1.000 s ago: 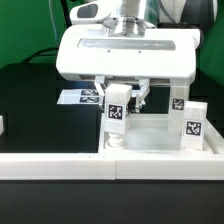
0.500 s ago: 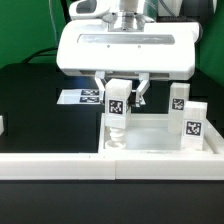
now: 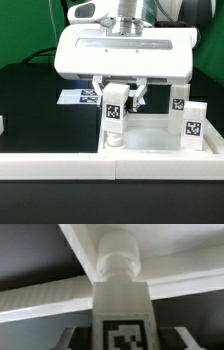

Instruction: Assemble square table

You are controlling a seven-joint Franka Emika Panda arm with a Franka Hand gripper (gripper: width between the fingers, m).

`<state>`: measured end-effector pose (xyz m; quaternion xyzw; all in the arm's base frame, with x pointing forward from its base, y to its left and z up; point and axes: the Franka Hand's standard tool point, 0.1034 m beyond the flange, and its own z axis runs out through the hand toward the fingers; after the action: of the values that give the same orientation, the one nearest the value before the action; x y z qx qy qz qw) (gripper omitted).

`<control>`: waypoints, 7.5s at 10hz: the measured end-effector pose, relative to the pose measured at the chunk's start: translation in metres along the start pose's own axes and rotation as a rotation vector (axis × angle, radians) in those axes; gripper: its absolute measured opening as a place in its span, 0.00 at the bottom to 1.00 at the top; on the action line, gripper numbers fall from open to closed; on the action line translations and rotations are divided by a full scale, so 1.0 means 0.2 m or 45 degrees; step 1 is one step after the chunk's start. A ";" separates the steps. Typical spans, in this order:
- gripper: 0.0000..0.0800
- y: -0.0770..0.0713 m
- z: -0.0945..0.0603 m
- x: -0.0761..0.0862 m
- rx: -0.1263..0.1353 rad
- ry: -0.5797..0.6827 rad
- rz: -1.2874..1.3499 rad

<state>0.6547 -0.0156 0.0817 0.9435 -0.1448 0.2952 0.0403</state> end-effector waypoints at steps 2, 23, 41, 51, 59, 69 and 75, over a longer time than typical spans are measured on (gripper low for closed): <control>0.36 -0.01 0.02 -0.01 -0.001 -0.006 -0.003; 0.81 0.14 -0.06 0.20 0.233 -0.250 0.116; 0.81 0.06 0.00 0.01 0.298 -0.890 0.349; 0.37 0.02 0.01 0.00 0.246 -0.906 0.494; 0.37 -0.11 0.03 0.03 -0.200 -0.939 1.819; 0.81 -0.07 0.00 -0.03 0.170 -0.931 0.559; 0.81 -0.04 0.05 0.08 0.241 -0.792 0.012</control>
Offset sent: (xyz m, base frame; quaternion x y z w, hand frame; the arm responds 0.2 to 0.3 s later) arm 0.0075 0.0039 -0.0066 -0.0028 0.0136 0.0110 0.9998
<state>0.6757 -0.0131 0.0835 0.9874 -0.1265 0.0051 -0.0950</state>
